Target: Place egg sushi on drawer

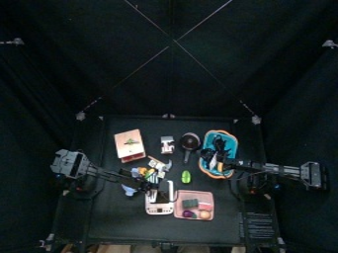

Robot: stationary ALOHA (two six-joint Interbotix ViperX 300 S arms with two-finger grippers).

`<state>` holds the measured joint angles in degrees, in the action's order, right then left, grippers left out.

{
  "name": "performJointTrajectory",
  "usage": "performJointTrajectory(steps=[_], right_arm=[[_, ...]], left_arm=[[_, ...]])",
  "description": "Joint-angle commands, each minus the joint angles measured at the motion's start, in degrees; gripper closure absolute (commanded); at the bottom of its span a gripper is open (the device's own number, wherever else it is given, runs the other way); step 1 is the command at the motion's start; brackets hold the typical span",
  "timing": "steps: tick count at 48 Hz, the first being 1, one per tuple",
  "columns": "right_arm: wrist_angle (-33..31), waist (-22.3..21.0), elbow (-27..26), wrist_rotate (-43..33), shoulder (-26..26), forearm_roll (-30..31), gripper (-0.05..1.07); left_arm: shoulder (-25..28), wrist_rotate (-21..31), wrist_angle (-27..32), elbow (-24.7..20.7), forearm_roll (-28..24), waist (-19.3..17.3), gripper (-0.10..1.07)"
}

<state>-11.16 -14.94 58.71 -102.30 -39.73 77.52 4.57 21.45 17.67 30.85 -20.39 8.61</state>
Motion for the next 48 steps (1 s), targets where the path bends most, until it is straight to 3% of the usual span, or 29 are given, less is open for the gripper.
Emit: performJointTrajectory(steps=[1,14,21,29,35,48], right_arm=[[0.2,-0.3,-0.5,0.1,-0.3,0.0,0.57],[0.2,-0.3,-0.5,0.1,-0.2,-0.1,0.57],[0.2,-0.3,-0.5,0.1,-0.3,-0.1,0.57],[0.2,-0.3,-0.5,0.1,-0.2,-0.1,0.57],[0.2,-0.3,-0.5,0.1,-0.1,-0.2,0.57],[0.2,-0.3,-0.5,0.1,0.1,-0.1,0.57]], left_arm=[[-2.7,0.2,-2.4,-0.1,0.9,-0.6,0.36],[-13.8,0.2,-5.8,5.2,1.3,-1.6,0.36],[-22.0,0.7,-6.0,9.8,2.6,-4.3,0.36],[-31.6,2.3,-6.2,14.1,7.9,-10.3,0.36],[-36.6,2.5,-4.0,15.5,8.6,-14.5,0.36],[-39.1,4.9,9.5,13.4,6.9,-25.5,0.37]])
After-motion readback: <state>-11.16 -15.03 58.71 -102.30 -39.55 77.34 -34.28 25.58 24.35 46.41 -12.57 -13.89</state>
